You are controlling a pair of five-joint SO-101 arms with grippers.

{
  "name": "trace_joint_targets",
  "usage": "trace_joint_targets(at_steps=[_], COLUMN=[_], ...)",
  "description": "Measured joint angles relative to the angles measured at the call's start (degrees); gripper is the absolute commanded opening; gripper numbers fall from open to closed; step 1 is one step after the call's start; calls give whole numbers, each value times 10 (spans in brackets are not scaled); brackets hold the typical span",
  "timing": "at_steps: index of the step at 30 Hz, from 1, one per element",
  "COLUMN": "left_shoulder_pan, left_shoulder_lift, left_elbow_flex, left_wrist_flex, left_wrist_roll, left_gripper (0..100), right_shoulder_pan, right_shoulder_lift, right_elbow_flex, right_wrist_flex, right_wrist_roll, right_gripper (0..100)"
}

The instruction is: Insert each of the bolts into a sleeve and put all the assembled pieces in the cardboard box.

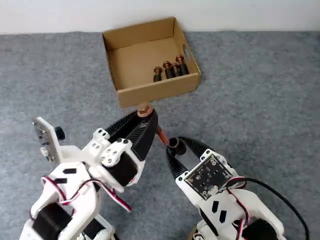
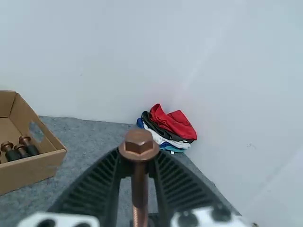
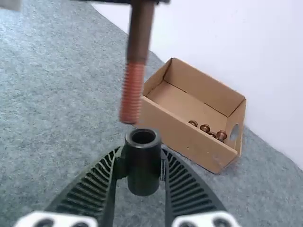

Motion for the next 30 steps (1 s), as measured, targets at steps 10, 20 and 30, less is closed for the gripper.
trace_joint_targets(at_steps=[10, 20, 30], left_shoulder_pan=[22, 30, 101], left_shoulder_lift=[-2, -6, -5], left_elbow_flex=[40, 97, 96], left_wrist_flex=[-33, -40, 41], left_wrist_roll=[0, -18, -107], left_gripper=[5, 5, 114], right_shoulder_pan=[0, 1, -3], right_shoulder_lift=[0, 9, 0], right_elbow_flex=[0, 2, 1], right_wrist_flex=[0, 1, 1], right_wrist_roll=[1, 1, 1], right_gripper=[8, 8, 8])
